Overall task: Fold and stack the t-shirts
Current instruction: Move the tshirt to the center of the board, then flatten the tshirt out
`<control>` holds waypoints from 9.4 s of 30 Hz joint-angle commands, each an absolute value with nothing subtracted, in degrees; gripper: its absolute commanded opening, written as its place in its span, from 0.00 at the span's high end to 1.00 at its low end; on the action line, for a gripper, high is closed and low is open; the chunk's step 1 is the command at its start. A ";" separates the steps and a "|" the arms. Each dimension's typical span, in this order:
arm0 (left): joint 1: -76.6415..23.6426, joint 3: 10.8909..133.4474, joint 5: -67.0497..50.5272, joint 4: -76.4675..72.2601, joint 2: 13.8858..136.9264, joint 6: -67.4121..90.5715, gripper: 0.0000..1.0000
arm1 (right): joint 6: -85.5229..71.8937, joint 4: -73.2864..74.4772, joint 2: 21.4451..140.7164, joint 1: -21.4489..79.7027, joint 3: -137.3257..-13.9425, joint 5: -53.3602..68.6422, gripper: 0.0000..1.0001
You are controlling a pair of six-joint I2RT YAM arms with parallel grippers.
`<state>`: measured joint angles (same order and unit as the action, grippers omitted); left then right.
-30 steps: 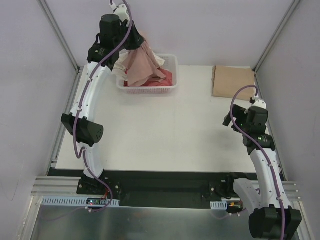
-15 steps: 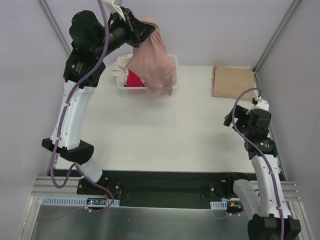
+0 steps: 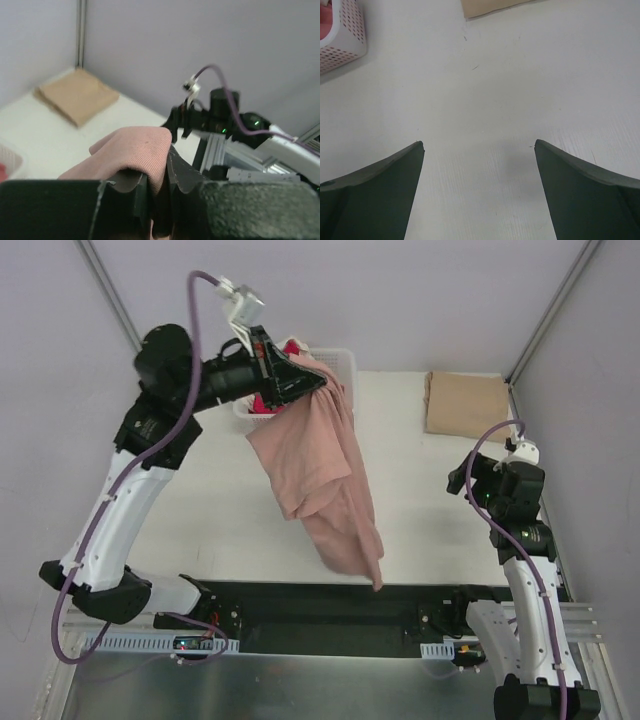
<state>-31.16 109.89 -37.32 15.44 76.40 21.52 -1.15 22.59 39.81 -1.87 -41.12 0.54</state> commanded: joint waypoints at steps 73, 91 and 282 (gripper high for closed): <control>-29.98 44.81 21.43 18.28 42.45 37.36 1.00 | -22.00 51.85 68.48 68.58 -52.03 -28.64 0.99; -17.23 82.43 12.24 16.79 43.16 24.53 1.00 | 12.91 43.78 53.80 31.82 -90.51 -41.94 0.99; -58.36 29.62 -5.37 52.38 54.22 75.85 0.27 | -14.68 37.97 57.48 -1.76 -38.15 -4.48 0.03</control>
